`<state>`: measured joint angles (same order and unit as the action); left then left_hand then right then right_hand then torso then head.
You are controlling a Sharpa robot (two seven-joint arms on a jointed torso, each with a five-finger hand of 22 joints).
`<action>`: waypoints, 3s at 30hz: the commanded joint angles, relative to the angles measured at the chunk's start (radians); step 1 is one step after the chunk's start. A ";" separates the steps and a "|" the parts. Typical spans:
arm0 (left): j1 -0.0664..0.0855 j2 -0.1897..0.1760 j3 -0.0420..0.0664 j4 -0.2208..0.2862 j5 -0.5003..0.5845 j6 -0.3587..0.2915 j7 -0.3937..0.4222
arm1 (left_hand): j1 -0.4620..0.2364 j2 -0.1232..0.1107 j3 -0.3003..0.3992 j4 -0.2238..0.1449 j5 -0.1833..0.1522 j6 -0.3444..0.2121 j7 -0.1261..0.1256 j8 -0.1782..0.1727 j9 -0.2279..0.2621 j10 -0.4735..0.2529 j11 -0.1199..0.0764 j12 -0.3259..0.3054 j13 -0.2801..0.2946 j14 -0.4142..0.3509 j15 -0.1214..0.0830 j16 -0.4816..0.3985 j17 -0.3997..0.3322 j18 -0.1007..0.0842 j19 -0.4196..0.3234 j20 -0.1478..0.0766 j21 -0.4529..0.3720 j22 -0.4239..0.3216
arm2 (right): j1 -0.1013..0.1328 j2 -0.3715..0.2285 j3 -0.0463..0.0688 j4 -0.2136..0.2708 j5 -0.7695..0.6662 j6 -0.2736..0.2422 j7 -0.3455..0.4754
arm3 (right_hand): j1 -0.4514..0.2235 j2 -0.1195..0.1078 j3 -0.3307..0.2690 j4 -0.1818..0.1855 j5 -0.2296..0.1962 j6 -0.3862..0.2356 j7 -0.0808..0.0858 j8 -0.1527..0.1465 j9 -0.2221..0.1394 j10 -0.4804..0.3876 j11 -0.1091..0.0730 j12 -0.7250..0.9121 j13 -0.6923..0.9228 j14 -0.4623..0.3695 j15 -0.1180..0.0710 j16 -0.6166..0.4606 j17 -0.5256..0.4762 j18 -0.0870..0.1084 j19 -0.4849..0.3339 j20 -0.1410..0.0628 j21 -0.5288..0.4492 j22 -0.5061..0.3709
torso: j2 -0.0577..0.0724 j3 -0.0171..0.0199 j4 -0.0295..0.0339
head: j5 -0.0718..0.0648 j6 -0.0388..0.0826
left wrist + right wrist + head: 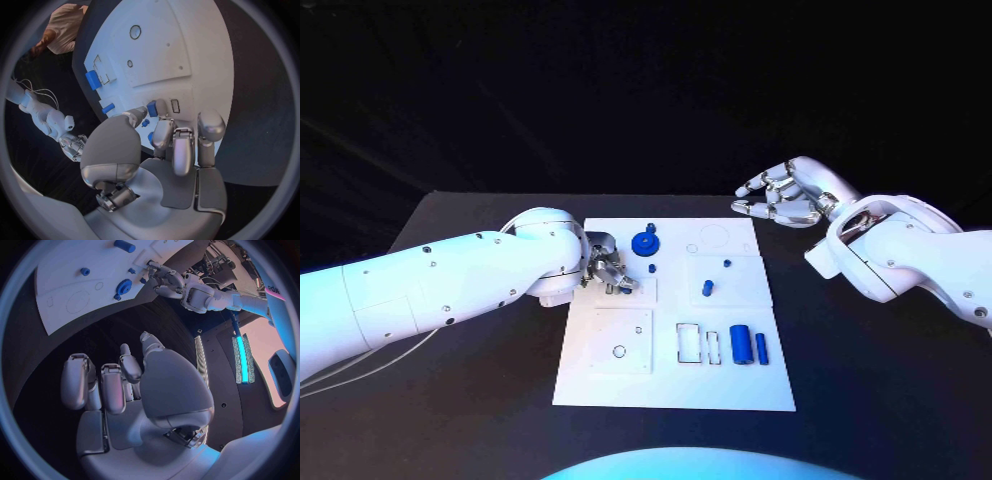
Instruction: Assemble the parts on the task board
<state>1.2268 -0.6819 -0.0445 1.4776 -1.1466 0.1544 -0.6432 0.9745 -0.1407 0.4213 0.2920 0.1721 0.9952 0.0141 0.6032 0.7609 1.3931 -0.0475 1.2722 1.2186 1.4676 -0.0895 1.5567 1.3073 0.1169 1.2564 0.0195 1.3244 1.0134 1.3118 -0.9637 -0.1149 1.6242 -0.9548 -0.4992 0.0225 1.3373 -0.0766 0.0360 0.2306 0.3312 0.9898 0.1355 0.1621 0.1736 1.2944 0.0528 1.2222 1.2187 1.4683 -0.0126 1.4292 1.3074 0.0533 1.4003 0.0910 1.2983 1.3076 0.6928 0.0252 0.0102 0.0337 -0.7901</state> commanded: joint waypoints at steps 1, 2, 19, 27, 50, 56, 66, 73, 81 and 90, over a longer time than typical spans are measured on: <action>0.000 0.002 0.000 0.000 0.001 0.007 -0.004 | -0.013 0.003 -0.023 0.000 -0.001 0.008 0.001 0.004 -0.002 0.005 -0.001 0.004 0.002 0.098 -0.008 0.004 0.246 -0.008 0.006 0.000 0.006 0.002 | 0.000 0.000 0.000 0.001 -0.008 0.007 0.006 | -0.005 0.007 -0.005 0.003 0.004 0.000 -0.001 0.005 0.001 0.001 -0.001 -0.003 -0.001 0.053 -0.008 -0.004 0.056 0.016 -0.002 -0.002 -0.003 0.066 | 0.000 -0.0001 -0.0003 | 0.001 0.001; 0.000 0.002 0.000 0.000 0.001 0.006 -0.004 | -0.014 0.004 -0.027 0.000 -0.001 0.008 0.001 0.004 -0.002 0.005 -0.001 0.004 0.002 0.098 -0.008 0.004 0.246 -0.007 0.006 0.000 0.005 0.002 | 0.000 -0.001 0.000 0.002 -0.008 0.007 0.006 | -0.005 0.007 -0.005 0.003 0.004 0.000 -0.001 0.005 0.001 0.001 -0.001 -0.003 -0.001 0.053 -0.008 -0.004 0.056 0.016 -0.002 -0.002 -0.003 0.066 | 0.000 -0.0001 -0.0004 | 0.001 0.001; 0.000 -0.016 0.006 0.021 0.036 -0.043 0.001 | -0.021 0.002 -0.144 0.000 -0.001 0.004 0.000 0.007 -0.005 0.001 -0.002 -0.001 -0.003 0.098 -0.010 0.004 0.246 -0.007 0.004 -0.002 0.003 -0.002 | 0.000 -0.001 0.000 0.000 -0.008 0.006 0.009 | -0.005 0.007 -0.005 0.003 0.004 0.000 -0.001 0.005 0.001 0.001 -0.001 -0.003 -0.001 0.053 -0.008 -0.004 0.056 0.016 -0.002 -0.002 -0.003 0.066 | 0.000 0.0001 -0.0002 | 0.000 0.003; 0.001 -0.025 0.010 0.031 0.074 -0.067 0.004 | -0.021 0.002 -0.148 -0.001 -0.001 0.004 0.000 0.007 -0.006 0.001 -0.002 -0.002 -0.004 0.098 -0.010 0.004 0.246 -0.007 0.004 -0.002 0.003 -0.001 | 0.000 0.001 0.000 -0.002 -0.008 0.007 0.009 | -0.005 0.007 -0.005 0.003 0.004 0.000 -0.001 0.005 0.001 0.001 -0.001 -0.003 -0.001 0.053 -0.008 -0.004 0.056 0.016 -0.002 -0.002 -0.003 0.066 | -0.001 0.0011 0.0005 | 0.001 0.006; 0.015 -0.059 0.036 0.048 0.091 -0.060 0.007 | 0.035 0.016 -0.204 -0.002 0.002 -0.015 0.006 0.000 -0.011 -0.028 0.003 -0.041 -0.047 0.097 -0.007 0.003 0.243 -0.002 -0.010 -0.001 -0.010 -0.024 | 0.000 0.003 0.000 -0.006 -0.008 0.007 0.010 | -0.007 0.006 -0.007 0.004 0.004 -0.001 -0.001 0.005 0.001 0.002 -0.001 -0.003 -0.001 0.053 -0.008 -0.004 0.057 0.017 -0.002 -0.002 -0.005 0.065 | 0.000 -0.0007 0.0011 | 0.000 0.016; 0.081 -0.075 0.051 0.018 0.098 -0.006 0.008 | 0.076 0.029 -0.251 -0.001 0.003 -0.055 0.028 -0.031 -0.034 -0.085 0.023 -0.111 -0.121 0.084 0.010 -0.021 0.204 0.009 -0.055 0.010 -0.048 -0.090 | -0.001 0.005 0.000 -0.013 -0.008 0.007 0.010 | -0.007 0.006 -0.007 0.004 0.004 -0.001 -0.001 0.005 0.001 0.002 -0.001 -0.003 -0.001 0.053 -0.008 -0.004 0.057 0.017 -0.002 -0.002 -0.005 0.065 | -0.001 0.0002 0.0018 | 0.002 0.023; 0.129 -0.027 0.054 -0.118 0.092 0.039 0.012 | 0.105 0.046 -0.293 0.000 0.004 -0.093 0.052 -0.074 -0.076 -0.105 0.043 -0.121 -0.138 0.077 0.028 -0.029 0.190 0.011 -0.065 0.024 -0.057 -0.101 | -0.001 0.009 0.000 -0.016 -0.008 0.008 0.010 | -0.007 0.006 -0.007 0.004 0.004 -0.001 -0.001 0.005 0.001 0.002 -0.001 -0.003 -0.001 0.053 -0.008 -0.004 0.057 0.017 -0.002 -0.002 -0.005 0.065 | 0.001 -0.0003 -0.0015 | 0.012 0.028; 0.130 0.015 0.037 -0.187 0.091 0.053 0.014 | 0.105 0.052 -0.304 0.001 0.004 -0.093 0.055 -0.081 -0.086 -0.106 0.046 -0.117 -0.137 0.077 0.031 -0.030 0.189 0.011 -0.065 0.027 -0.057 -0.099 | -0.001 0.010 0.000 -0.016 -0.008 0.008 0.011 | -0.007 0.007 -0.008 0.004 0.004 -0.001 -0.001 0.006 0.001 0.001 -0.001 -0.004 -0.002 0.053 -0.008 -0.004 0.057 0.016 -0.002 -0.002 -0.005 0.066 | 0.001 -0.0011 -0.0002 | 0.007 0.026; 0.118 0.060 0.015 -0.256 0.083 0.083 0.013 | 0.100 0.055 -0.317 0.001 0.003 -0.089 0.056 -0.083 -0.093 -0.107 0.047 -0.116 -0.137 0.076 0.032 -0.031 0.188 0.011 -0.065 0.028 -0.056 -0.098 | -0.002 0.011 0.000 -0.015 -0.008 0.009 0.012 | -0.007 0.007 -0.008 0.004 0.004 -0.001 -0.001 0.006 0.001 0.001 -0.001 -0.004 -0.002 0.053 -0.008 -0.004 0.057 0.016 -0.002 -0.002 -0.005 0.066 | 0.001 -0.0009 -0.0005 | 0.008 0.026; 0.110 0.081 0.010 -0.293 0.080 0.088 0.015 | 0.099 0.055 -0.321 0.001 0.003 -0.088 0.056 -0.084 -0.095 -0.108 0.047 -0.116 -0.138 0.075 0.032 -0.031 0.186 0.012 -0.066 0.029 -0.056 -0.099 | -0.002 0.013 0.000 -0.014 -0.008 0.010 0.012 | -0.007 0.007 -0.008 0.004 0.004 -0.001 -0.001 0.006 0.001 0.001 -0.001 -0.004 -0.002 0.053 -0.008 -0.004 0.057 0.016 -0.002 -0.002 -0.005 0.066 | 0.001 -0.0004 -0.0007 | 0.009 0.023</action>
<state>1.3373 -0.6051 -0.0343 1.1870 -1.0614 0.2158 -0.6393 1.0735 -0.0947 0.1078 0.2919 0.1720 0.9072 0.0692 0.5257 0.6670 1.2910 -0.0033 1.1559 1.0811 1.4657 -0.0659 1.5293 1.3073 0.1171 1.1900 0.0428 1.2699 0.9139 1.3104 -0.9525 -0.1150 1.6091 -0.9550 -0.4989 0.0258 1.3373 -0.0767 0.0319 0.2347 0.3311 0.9898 0.1355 0.1621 0.1736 1.2943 0.0528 1.2222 1.2175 1.4683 -0.0126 1.4293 1.3081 0.0533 1.4004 0.0911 1.2983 1.3075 0.6938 0.0244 0.0095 0.0421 -0.7668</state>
